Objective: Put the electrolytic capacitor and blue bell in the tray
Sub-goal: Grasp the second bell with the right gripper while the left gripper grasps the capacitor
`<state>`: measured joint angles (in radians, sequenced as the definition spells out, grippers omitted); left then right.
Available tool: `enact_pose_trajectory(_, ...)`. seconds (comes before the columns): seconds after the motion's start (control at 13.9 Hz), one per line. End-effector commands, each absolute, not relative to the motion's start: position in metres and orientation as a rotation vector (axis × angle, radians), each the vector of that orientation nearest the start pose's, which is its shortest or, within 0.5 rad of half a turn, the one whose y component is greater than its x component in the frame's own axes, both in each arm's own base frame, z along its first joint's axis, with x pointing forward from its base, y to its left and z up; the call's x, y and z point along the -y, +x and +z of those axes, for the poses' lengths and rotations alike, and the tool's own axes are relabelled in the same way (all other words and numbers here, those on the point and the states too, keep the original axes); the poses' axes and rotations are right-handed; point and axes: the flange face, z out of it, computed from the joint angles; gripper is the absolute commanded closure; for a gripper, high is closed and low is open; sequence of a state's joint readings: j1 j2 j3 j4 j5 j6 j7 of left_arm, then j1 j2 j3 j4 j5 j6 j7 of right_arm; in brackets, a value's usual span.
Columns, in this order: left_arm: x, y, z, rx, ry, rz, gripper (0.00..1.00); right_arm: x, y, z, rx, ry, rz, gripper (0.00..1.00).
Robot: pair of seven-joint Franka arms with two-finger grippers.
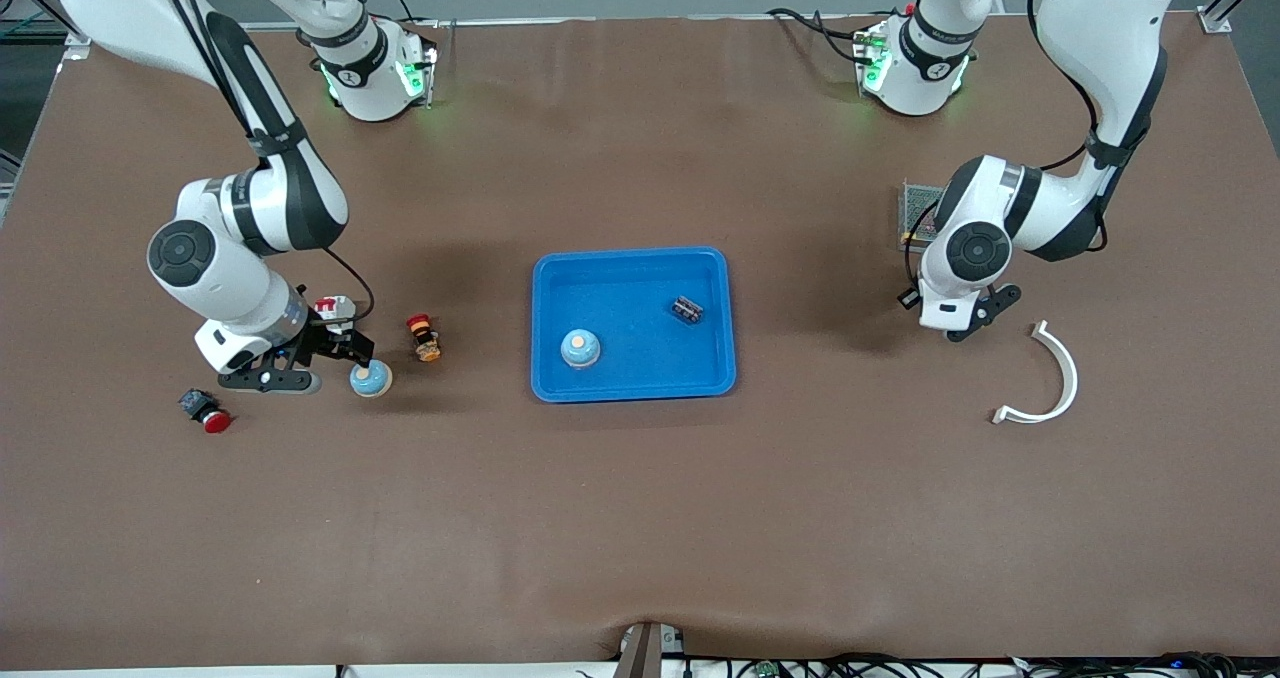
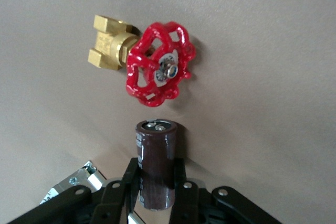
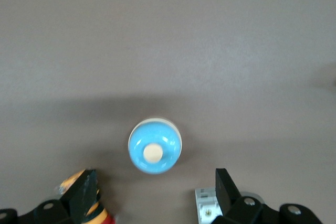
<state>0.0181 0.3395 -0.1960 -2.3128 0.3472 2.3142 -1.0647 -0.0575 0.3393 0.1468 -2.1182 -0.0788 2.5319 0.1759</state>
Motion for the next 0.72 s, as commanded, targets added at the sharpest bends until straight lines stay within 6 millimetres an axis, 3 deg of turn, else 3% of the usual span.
enact_pose_trajectory(0.0,0.089,0.491,0.195,0.869,-2.711,0.187,1.00,-0.055,0.586,0.230,-0.022,-3.111,-0.162,0.00)
enact_pose_trajectory(0.29,0.108,0.513,0.210,0.878,-2.756,0.140,1.00,-0.054,0.585,0.204,-0.033,-3.099,-0.170,0.00)
enact_pose_trajectory(0.65,0.140,0.546,0.227,1.037,-2.817,0.143,1.00,-0.053,0.584,0.192,-0.050,-3.097,-0.151,0.00)
